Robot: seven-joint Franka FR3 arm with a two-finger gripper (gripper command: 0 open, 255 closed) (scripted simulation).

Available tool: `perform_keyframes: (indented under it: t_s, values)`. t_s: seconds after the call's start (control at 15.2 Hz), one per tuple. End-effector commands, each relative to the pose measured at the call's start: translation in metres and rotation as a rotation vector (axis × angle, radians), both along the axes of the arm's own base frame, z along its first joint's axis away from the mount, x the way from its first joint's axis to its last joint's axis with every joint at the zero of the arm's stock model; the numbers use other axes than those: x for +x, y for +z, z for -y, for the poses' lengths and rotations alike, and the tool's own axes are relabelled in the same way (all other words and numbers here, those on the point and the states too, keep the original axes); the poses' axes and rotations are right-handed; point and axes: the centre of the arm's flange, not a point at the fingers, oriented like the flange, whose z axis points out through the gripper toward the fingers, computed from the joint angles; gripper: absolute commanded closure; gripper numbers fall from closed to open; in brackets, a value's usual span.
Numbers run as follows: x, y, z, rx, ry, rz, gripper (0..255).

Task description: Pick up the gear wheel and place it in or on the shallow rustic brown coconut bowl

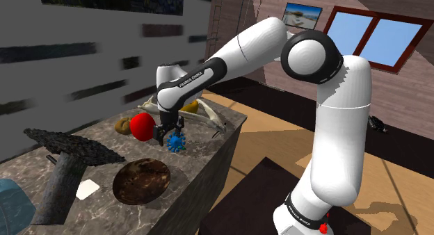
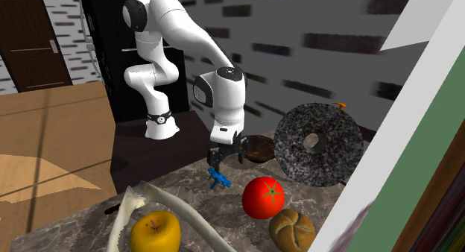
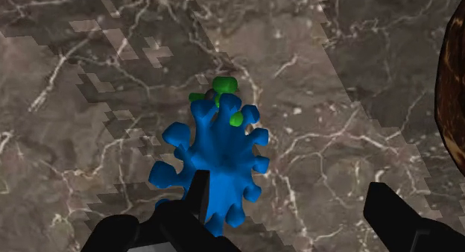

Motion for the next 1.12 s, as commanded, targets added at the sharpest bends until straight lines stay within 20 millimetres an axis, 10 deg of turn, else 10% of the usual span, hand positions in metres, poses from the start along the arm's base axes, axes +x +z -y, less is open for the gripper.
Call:
perform_keyframes:
  t_s: [0.0, 0.33, 0.4, 0.99, 1.06]
  values:
    - [-0.0003, -0.001, 0.0002, 0.0, 0.0, 0.0, 0]
    - [-0.0003, -0.0009, 0.0002, 0.0, 0.0, 0.0, 0]
    - [-0.0003, -0.0009, 0.0002, 0.0, 0.0, 0.0, 255]
    - [-0.0003, -0.0009, 0.0002, 0.0, 0.0, 0.0, 255]
    - [-0.0003, -0.0009, 0.0002, 0.0, 0.0, 0.0, 0]
